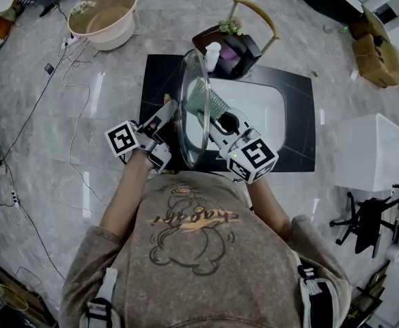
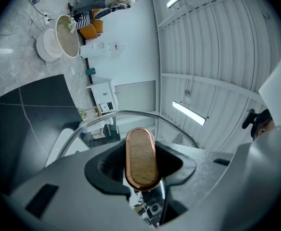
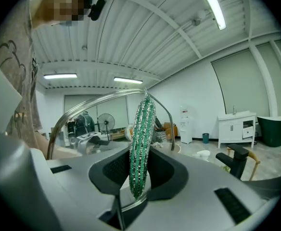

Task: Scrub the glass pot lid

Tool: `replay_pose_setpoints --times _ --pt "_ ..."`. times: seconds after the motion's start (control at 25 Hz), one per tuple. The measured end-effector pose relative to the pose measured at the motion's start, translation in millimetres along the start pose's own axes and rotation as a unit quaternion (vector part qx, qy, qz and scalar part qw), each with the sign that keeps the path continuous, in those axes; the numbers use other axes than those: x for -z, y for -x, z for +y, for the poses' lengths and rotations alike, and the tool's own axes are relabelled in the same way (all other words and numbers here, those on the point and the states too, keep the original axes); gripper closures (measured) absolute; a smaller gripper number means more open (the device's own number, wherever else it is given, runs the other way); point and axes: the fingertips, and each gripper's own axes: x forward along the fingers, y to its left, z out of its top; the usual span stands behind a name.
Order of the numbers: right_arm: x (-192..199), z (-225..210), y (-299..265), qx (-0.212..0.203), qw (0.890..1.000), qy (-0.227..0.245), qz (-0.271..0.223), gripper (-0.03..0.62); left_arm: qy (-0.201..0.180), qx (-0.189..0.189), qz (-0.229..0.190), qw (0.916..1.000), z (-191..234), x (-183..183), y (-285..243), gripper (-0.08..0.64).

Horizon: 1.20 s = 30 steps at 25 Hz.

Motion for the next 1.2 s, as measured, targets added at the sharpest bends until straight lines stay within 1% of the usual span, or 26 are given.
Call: replay_pose_setpoints --times 0.44,0.8,1.2 --pt "-5 -5 4 0.007 1.0 -0.002 -0.002 0.499 0.009 -0.007 0.034 0.9994 1 13 1 0.388" --pt "-6 -17 -2 0.014 1.0 -0.004 -0.002 0.498 -0.001 0.019 0.064 0.9978 -12 20 -2 0.388" --pt "4 -50 -14 0.038 0.999 0.002 0.015 0.498 0.0 0.043 0.085 0.9954 -23 29 -7 0.388"
